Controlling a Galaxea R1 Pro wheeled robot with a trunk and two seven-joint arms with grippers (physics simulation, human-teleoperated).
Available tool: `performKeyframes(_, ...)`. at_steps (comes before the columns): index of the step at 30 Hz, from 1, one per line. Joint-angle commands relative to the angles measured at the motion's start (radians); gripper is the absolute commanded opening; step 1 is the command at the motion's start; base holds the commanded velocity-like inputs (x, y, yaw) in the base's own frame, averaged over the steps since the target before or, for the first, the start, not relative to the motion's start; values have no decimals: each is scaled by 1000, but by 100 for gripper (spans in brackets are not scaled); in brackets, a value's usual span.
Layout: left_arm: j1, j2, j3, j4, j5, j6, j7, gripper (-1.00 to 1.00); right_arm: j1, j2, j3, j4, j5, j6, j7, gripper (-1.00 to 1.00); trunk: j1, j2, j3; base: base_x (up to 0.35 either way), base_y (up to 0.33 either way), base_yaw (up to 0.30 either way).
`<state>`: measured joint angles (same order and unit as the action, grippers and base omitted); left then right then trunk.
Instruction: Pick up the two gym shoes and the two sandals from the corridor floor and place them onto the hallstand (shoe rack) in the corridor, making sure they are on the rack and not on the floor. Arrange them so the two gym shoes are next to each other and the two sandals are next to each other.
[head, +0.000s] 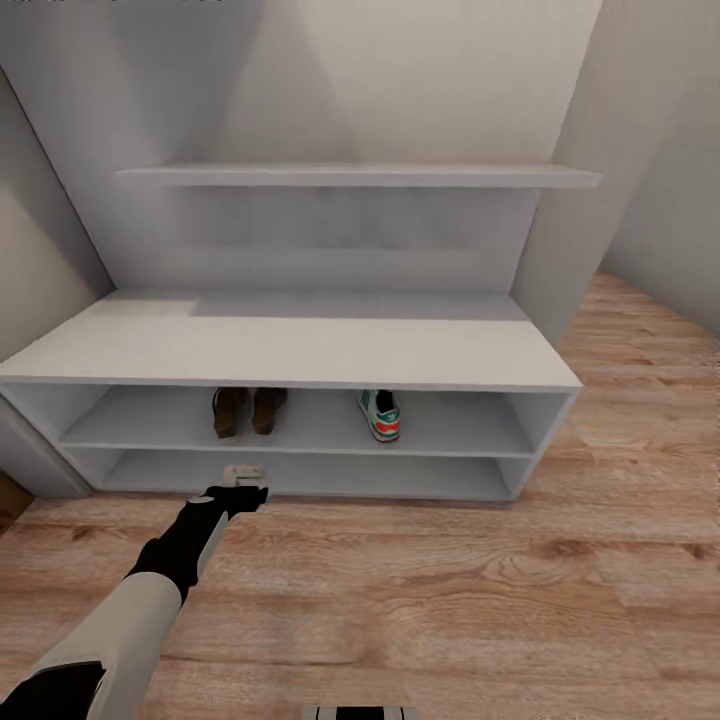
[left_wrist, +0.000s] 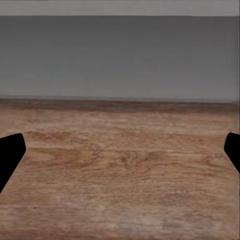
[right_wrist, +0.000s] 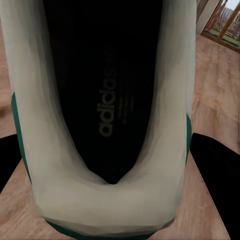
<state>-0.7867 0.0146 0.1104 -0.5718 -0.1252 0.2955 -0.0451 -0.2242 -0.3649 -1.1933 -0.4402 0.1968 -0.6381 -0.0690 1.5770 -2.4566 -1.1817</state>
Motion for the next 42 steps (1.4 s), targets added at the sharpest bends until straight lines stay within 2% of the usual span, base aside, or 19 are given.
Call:
performKeyframes(1, 0, -1, 5, -2, -10, 5, -4, 100, -1, 0, -5, 2, 9, -3, -5, -100, -1, 0, -1, -215, -220, 0)
performKeyframes(10, 4, 1, 10, -2, -8, -4, -5, 100, -1, 0, -5, 2, 9, -3, -5, -100, -1, 0, -1, -237, -197, 0)
performKeyframes(15, 21, 7, 11, 0, -7, -97, -8, 100, -1, 1, -4, 0, 7, -3, -4, -100, -1, 0, -1, -323, -36, 0)
performKeyframes(20, 96, 13, 12, 0, -4, -212, -18, 100, -1, 2, -3, -1, 6, -3, -3, -100, -1, 0, -1, -323, -6, 0)
performKeyframes(23, 161, 40, 12, 1, 0, -325, -32, 100, -1, 10, -3, 0, 6, -3, -3, -100, -1, 0, -1, -116, -1, 0)
performKeyframes(27, 205, 56, 12, 1, 1, -374, -71, 100, -1, 18, -3, 0, 6, -3, -3, -100, -1, 0, -1, -22, 0, 0)
performKeyframes(28, 251, 118, 13, 12, 22, -476, -210, 100, -1, 29, -3, 1, 7, -3, -2, -100, -1, 0, -1, 0, 0, 0)
performKeyframes(33, 283, 156, 15, 16, 63, -510, -292, 100, -1, 30, -3, 1, 7, -3, -2, -100, -1, 0, -1, 0, 0, 0)
performKeyframes(34, 296, 166, 15, 17, 81, -524, -312, 100, -1, 30, -3, 1, 7, -3, -2, -100, -1, 0, -1, 0, 0, 0)
performKeyframes(37, 326, 181, 16, 18, 115, -560, -334, 100, -1, 30, -3, 1, 8, -3, -2, -100, -1, 0, -1, 0, 0, 0)
performKeyframes(38, 359, 204, 18, 15, 137, -593, -345, 100, -1, 30, -3, 1, 8, -3, -2, -100, -1, 0, -1, 0, 0, 0)
performKeyframes(40, 384, 224, 20, 15, 147, -612, -380, 100, -1, 31, -3, 2, 9, -4, -2, -100, -1, 0, -1, 0, 0, 0)
performKeyframes(42, 390, 230, 21, 17, 149, -616, -427, 100, -1, 31, -3, 2, 9, -3, -2, -100, -1, 0, -1, 0, 0, 0)
